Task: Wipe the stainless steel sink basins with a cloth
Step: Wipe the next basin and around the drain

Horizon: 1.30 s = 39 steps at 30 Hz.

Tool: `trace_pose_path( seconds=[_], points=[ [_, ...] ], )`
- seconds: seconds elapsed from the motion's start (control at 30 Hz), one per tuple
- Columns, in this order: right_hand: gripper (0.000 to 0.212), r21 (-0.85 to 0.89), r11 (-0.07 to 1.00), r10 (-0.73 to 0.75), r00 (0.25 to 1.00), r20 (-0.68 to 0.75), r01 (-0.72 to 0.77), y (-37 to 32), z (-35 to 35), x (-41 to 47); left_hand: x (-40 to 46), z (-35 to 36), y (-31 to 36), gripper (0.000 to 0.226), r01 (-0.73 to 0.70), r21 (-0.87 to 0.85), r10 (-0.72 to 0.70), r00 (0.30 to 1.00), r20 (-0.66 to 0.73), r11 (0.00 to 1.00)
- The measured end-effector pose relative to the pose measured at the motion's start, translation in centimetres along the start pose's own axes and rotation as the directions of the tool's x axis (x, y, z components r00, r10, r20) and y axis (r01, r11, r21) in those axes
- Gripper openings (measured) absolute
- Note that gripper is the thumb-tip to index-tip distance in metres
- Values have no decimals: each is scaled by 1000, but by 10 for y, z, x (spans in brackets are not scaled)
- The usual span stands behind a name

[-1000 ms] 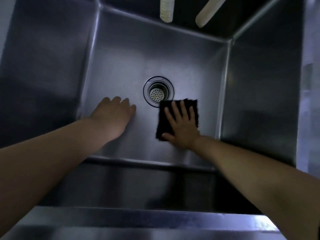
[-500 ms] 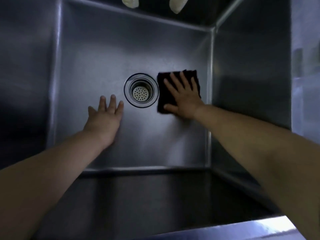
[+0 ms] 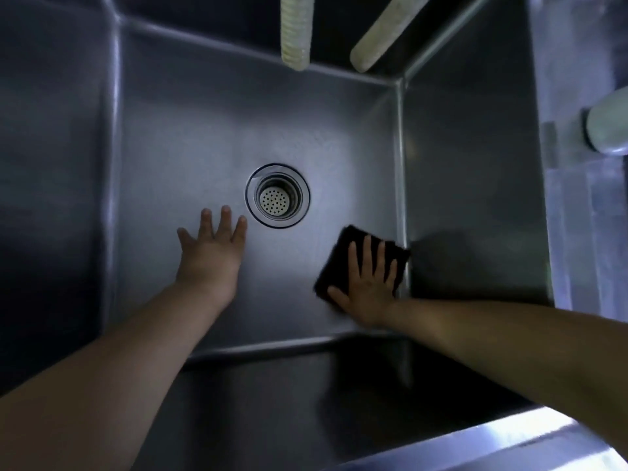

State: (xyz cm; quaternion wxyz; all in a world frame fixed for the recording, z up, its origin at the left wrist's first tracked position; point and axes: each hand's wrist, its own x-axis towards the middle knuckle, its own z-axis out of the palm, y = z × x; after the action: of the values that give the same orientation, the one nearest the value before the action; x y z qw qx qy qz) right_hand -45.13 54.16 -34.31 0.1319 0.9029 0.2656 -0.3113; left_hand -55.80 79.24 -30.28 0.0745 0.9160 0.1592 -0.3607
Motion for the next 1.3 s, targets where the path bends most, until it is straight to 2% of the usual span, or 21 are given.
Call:
trace_pose_path(
  seconds=[0.1,0.23,0.4,0.47,0.53,0.6,0.63,0.7,0.73,0.8,0.87,0.93,1.03,1.17,1.23,1.3],
  points=[
    [98,-57,990,-125,992,31,127,-7,1,-4,2,-3,0,102,8,-18,-7,1000,26,1000],
    [84,-69,959,-283,945,-160,276,-48,-35,35,6,-1,1,106,19,-28,-18,999,37,999],
    [47,-14,948,-288,841,-458,317,-102,-72,82,10,3,2,104,31,-44,-29,999,24,999],
    [29,-11,950,-269,798,-539,312,-116,-76,91,11,4,1,106,32,-36,-31,999,15,999],
    [20,19,963,-208,787,-581,268,-126,-78,94,11,6,1,107,28,-27,-28,1000,0,999],
    [17,60,970,-157,801,-577,234,-135,-81,93,10,6,2,105,23,-14,-23,1000,-15,1000],
    [15,50,971,-162,795,-584,235,-138,-81,93,9,6,2,105,22,-6,-22,999,-23,1000],
    [10,-19,966,-232,831,-505,259,-142,-78,93,8,4,2,104,22,-2,-22,999,-27,1000],
    [19,-51,962,-263,861,-435,269,-142,-77,93,8,4,2,103,23,-3,-23,999,-22,1000],
    [37,-91,945,-325,871,-368,314,-135,-77,93,9,2,2,103,26,-6,-26,1000,-5,1000],
    [39,-103,921,-388,859,-335,376,-124,-83,93,8,-1,2,104,31,-12,-30,999,9,999],
    [36,-136,883,-468,851,-236,448,-113,-90,96,7,-2,3,104,34,-27,-33,999,9,999],
    [36,-236,812,-570,812,-127,533,-105,-102,103,4,-4,5,94,48,-16,-48,999,-9,999],
    [38,-419,678,-699,706,-114,604,-100,-106,109,13,-18,6,83,5,46,3,986,-169,999],
    [38,-402,662,-722,682,-116,632,-95,-107,111,22,-28,4,89,-30,36,36,983,-183,999],
    [40,-343,671,-722,684,-101,658,-90,-108,113,33,-37,-2,94,-53,75,62,991,-122,996]
  ],
)
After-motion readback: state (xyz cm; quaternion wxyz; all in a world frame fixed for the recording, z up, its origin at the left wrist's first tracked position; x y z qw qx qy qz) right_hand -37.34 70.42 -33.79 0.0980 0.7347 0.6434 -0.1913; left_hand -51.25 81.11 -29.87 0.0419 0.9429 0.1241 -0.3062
